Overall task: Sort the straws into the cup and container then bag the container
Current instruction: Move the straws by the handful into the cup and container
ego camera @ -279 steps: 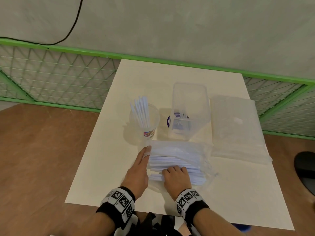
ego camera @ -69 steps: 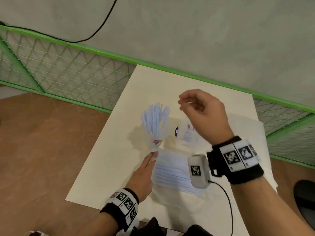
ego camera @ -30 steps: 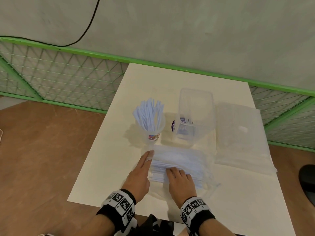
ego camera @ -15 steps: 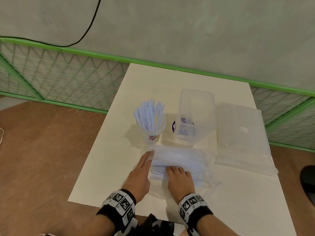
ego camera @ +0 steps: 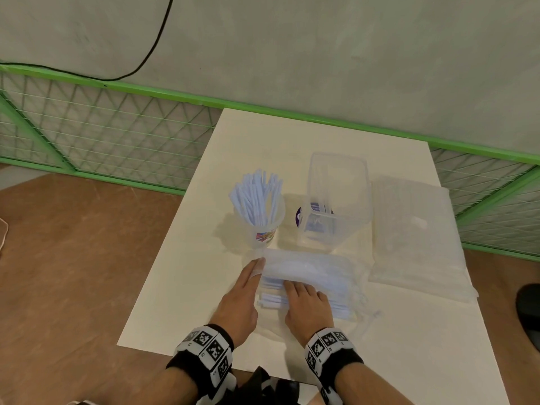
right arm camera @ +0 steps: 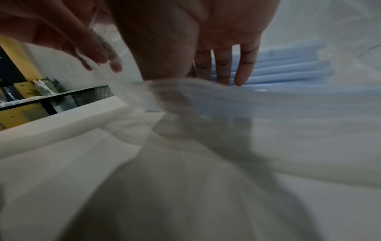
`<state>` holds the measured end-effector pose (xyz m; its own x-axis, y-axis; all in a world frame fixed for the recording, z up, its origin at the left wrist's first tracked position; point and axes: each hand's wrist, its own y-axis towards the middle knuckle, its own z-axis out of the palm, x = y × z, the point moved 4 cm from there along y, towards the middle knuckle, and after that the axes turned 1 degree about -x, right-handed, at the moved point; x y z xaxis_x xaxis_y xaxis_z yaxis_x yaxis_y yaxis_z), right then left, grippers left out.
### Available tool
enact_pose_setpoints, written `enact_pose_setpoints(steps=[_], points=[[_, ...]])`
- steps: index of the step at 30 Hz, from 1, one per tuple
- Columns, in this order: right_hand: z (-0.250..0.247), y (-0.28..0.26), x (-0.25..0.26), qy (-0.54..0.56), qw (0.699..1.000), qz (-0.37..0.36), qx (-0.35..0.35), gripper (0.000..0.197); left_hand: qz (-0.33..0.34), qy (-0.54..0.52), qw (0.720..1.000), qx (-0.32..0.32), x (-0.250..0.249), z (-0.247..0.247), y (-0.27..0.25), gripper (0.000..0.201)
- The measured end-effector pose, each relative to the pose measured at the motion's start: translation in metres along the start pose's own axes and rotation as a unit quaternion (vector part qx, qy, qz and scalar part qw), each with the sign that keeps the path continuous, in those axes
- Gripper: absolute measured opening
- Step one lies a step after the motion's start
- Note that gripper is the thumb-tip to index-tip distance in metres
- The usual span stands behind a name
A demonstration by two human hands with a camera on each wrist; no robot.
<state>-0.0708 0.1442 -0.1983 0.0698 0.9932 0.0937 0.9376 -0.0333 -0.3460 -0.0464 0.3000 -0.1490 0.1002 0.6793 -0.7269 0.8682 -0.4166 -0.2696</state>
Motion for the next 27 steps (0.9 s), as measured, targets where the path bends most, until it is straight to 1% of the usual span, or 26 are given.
enact_pose_setpoints(steps=[3,5,8,12,16,21,27], points=[[-0.004,-0.001,0.0,0.008,1.0,-0.007,-0.025,0.056,0.001,-0.001,1.0,-0.001,0.001,-0.001,0.0,0.098],[-0.006,0.001,0.002,-0.003,0.999,-0.03,-0.023,0.055,0.001,-0.001,1.0,-0.002,0.001,-0.002,0.0,0.098],[-0.011,0.004,0.001,-0.003,0.999,-0.036,-0.032,0.051,0.002,-0.001,1.0,-0.002,-0.001,-0.002,0.0,0.097],[-0.009,0.004,-0.001,-0.005,0.999,-0.04,-0.012,0.042,0.005,0.002,1.0,-0.003,0.0,-0.003,0.0,0.097],[-0.008,0.007,-0.002,-0.013,0.999,-0.038,0.009,0.045,0.003,0.001,1.0,-0.001,0.0,-0.003,0.0,0.097],[-0.009,0.009,0.002,-0.045,0.997,-0.039,0.044,0.04,0.004,-0.004,1.0,-0.003,0.001,-0.003,0.002,0.097],[-0.009,0.007,0.004,-0.077,0.993,-0.047,0.07,0.046,0.011,-0.009,1.0,-0.002,0.002,-0.001,0.003,0.099]])
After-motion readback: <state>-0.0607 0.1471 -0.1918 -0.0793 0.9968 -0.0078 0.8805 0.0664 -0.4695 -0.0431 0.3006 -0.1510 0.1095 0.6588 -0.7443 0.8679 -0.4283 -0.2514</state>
